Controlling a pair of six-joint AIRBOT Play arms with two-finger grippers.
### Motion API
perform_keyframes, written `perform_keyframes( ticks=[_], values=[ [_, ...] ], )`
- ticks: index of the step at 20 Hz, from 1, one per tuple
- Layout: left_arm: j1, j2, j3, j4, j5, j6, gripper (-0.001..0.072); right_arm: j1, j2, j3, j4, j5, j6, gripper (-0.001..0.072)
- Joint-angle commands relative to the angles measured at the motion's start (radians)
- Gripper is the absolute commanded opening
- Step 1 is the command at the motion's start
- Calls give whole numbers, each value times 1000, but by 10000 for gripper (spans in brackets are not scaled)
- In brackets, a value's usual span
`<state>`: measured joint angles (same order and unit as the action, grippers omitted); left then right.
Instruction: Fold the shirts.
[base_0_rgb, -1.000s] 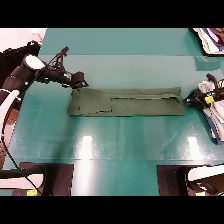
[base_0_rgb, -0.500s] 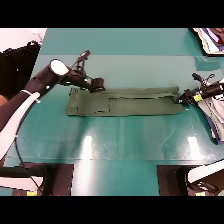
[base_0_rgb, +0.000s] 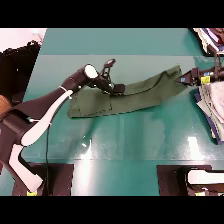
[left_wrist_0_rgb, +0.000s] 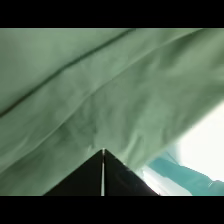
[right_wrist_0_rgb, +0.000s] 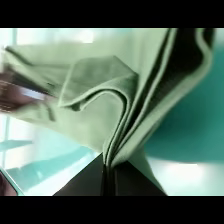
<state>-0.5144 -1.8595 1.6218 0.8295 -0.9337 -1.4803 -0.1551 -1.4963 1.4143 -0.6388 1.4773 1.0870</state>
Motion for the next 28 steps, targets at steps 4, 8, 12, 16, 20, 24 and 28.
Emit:
perform_keyframes(
  ticks=[4, 8, 12, 16, 20, 24, 28],
  values=[
    [-31, -95, 37, 7, -27, -39, 33, 149, 171, 1, 46, -45, 49, 12],
    [-31, -95, 37, 8, -39, -39, 33, 187, 217, 1, 47, -66, 68, 12],
    [-31, -95, 37, 8, -44, -39, 33, 202, 235, 19, 112, -76, 68, 12],
    [-31, -92, 62, 8, -53, -29, 33, 279, 175, 162, 111, -42, 68, 12],
    [4, -84, 188, 21, -147, -20, 33, 391, 74, 278, 112, -14, 76, 12],
    [124, -39, 375, 170, -323, -36, 33, 539, -19, 334, 112, -68, 75, 13],
    [321, 122, 436, 374, -431, -39, 34, 748, -151, 384, 114, -241, 43, 14]
  ],
)
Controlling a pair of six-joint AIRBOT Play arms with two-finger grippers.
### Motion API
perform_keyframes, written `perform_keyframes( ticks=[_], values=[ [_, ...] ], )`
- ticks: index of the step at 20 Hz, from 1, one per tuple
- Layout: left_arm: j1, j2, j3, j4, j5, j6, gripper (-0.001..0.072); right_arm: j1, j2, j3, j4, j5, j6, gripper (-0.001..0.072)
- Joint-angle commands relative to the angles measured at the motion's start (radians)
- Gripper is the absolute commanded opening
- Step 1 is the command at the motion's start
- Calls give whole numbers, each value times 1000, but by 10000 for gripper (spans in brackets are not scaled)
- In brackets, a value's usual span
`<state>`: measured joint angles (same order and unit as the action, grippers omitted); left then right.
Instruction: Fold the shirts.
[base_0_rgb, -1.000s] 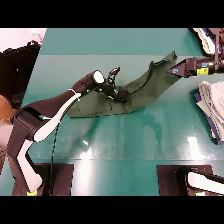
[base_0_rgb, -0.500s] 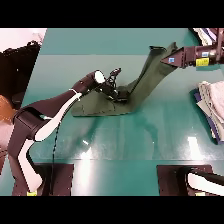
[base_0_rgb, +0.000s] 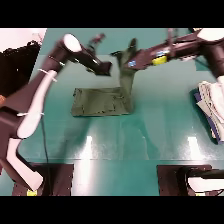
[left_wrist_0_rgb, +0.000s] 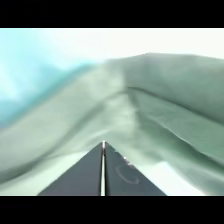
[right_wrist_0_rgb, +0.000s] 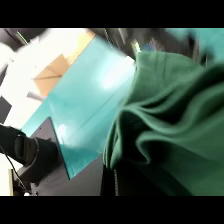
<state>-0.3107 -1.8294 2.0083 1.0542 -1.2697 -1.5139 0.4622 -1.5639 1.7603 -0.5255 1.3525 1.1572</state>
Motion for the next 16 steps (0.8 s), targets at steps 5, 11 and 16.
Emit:
perform_keyframes(
  ticks=[5, 11, 16],
  values=[
    [348, 272, 50, 209, -166, 3, 34, 378, -331, 221, 1, -320, -67, 473],
    [410, 312, 42, 201, -237, 4, 34, 307, -313, 194, -214, -174, 44, 428],
    [373, 312, 42, 187, -241, 3, 34, 47, -116, -205, -316, -138, 87, 428]
  ],
)
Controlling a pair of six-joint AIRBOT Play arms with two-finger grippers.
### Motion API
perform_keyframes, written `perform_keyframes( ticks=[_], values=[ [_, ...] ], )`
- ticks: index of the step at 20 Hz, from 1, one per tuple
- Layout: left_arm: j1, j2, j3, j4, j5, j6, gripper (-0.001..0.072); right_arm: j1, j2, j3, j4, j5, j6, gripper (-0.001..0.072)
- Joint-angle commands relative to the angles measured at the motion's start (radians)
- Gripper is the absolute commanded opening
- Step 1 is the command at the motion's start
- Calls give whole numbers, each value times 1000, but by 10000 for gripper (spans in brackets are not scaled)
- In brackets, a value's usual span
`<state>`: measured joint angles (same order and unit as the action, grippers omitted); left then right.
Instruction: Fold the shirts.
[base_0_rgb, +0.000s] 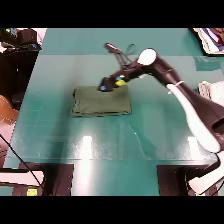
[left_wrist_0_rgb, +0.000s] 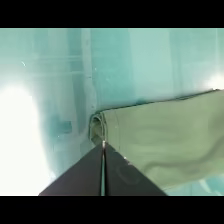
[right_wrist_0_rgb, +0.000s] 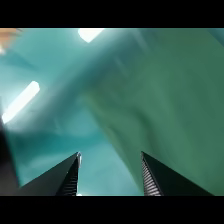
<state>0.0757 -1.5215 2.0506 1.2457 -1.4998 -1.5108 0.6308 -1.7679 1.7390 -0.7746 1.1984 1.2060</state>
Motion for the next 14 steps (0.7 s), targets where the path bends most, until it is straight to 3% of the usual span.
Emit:
perform_keyframes(
  ticks=[1, 3, 4, 5, 6, 14],
  values=[
    [-26, 4, 0, -5, -11, 0, 34, -180, 121, -262, -65, -4, 59, 428],
    [-56, 4, 0, -5, 1, 0, 34, -277, 159, -381, -58, -28, 77, 434],
    [-69, 4, 0, -5, 8, 0, 34, -317, 162, -423, -51, -25, 77, 485],
    [-81, 4, 0, -5, 15, 0, 34, -349, 159, -460, -34, -28, 77, 584],
    [-92, 4, 0, -4, 21, 0, 34, -369, 150, -487, -2, -31, 77, 620],
    [-107, 4, -39, -15, 60, 0, 34, -228, -82, -366, 196, -34, 75, 582]
  ],
)
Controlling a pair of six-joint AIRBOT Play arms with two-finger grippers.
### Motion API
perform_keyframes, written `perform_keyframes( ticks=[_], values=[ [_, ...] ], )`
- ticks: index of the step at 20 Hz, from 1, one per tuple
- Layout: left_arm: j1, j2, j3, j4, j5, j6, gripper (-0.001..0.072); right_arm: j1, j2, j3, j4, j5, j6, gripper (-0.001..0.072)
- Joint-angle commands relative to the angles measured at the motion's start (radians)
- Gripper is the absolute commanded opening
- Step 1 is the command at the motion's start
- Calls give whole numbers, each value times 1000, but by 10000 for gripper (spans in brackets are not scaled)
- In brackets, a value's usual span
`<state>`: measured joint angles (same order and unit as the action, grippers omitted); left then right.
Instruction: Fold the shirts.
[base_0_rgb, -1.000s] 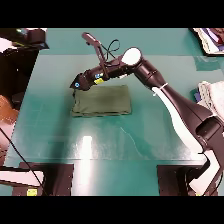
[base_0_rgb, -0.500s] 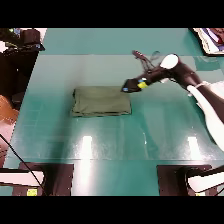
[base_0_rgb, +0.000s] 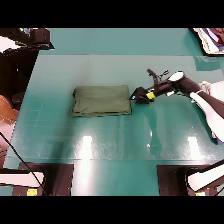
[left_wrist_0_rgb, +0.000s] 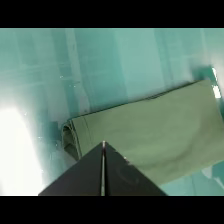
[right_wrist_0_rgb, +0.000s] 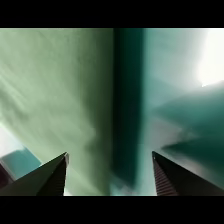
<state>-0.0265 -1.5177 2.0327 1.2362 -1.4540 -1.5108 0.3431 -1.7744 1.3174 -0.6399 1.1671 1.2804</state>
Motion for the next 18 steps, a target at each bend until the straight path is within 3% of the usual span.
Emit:
perform_keyframes(
  ticks=[1, 2, 3, 6, 7, 10, 12, 18],
  values=[
    [-5, 0, -38, -10, 13, 0, 34, 95, -106, 97, 76, -17, 0, 574],
    [-5, 0, -53, -13, 12, 0, 34, 124, -130, 135, 82, -34, 0, 571],
    [-5, 0, -65, -18, 9, 0, 34, 151, -154, 177, 91, -53, 0, 485],
    [-5, 0, -71, -43, 0, 0, 34, 195, -197, 271, 89, -84, -21, 78],
    [-5, 0, -71, -57, -1, 0, 34, 195, -203, 298, 88, -82, -37, 14],
    [-5, 0, -71, -129, -5, 0, 34, 141, -185, 361, 76, -26, -34, 13],
    [-5, 0, -71, -195, -4, 0, 34, 55, -127, 385, -11, 14, -3, 13],
    [-5, 0, -71, -323, 20, 1, 34, -349, 122, 386, -180, 56, 27, 13]
  ],
)
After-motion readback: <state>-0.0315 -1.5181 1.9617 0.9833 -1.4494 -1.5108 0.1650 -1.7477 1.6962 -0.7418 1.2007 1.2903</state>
